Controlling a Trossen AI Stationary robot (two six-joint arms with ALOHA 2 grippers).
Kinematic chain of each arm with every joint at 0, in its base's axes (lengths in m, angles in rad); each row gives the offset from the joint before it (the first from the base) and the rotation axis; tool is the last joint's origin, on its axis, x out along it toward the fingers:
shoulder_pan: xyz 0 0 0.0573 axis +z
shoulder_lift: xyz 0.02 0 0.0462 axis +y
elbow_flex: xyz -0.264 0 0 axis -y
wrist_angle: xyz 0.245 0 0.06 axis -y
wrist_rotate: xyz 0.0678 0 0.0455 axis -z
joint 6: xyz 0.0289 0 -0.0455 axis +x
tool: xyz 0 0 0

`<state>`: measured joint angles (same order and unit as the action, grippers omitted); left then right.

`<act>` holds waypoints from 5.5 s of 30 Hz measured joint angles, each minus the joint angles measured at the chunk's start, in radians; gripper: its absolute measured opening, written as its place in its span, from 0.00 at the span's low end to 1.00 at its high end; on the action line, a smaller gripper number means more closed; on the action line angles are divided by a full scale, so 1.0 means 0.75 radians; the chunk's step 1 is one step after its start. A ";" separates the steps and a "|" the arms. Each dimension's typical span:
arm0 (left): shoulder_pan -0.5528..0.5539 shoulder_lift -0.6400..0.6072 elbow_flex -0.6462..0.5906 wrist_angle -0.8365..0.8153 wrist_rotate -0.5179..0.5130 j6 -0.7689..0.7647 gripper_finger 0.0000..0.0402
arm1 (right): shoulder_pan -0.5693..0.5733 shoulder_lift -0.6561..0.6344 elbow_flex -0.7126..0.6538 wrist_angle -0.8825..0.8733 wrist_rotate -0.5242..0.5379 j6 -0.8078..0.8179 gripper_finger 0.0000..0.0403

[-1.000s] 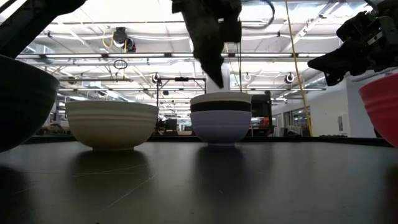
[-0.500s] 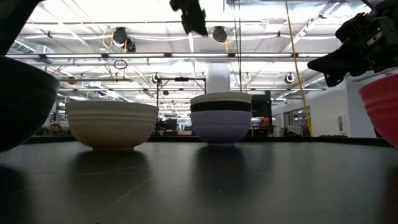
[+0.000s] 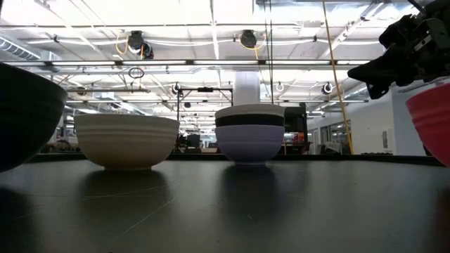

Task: Nest bowls inside each other
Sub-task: Stack the orange bowl on top of the white bowl

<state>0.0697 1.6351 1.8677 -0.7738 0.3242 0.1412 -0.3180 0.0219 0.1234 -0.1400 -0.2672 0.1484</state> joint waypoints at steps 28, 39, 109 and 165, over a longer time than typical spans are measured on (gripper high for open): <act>0.198 -0.728 -1.482 1.384 0.092 -0.159 0.37 | 0.000 0.010 -0.001 0.007 0.000 0.006 0.00; 0.202 -0.962 -1.802 1.487 0.030 -0.173 0.37 | 0.000 0.010 0.000 0.001 0.000 0.021 0.00; 0.274 -1.484 -2.325 1.381 0.081 -0.181 0.37 | 0.398 0.953 0.740 -0.568 -0.175 0.290 0.53; 0.273 -1.484 -2.324 1.399 0.079 -0.157 0.37 | 0.968 1.478 0.741 -0.579 0.077 0.776 0.38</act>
<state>0.2745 0.5220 0.1246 0.2754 0.3832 0.0232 0.4080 1.1306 0.6788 -0.5741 -0.2094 0.7303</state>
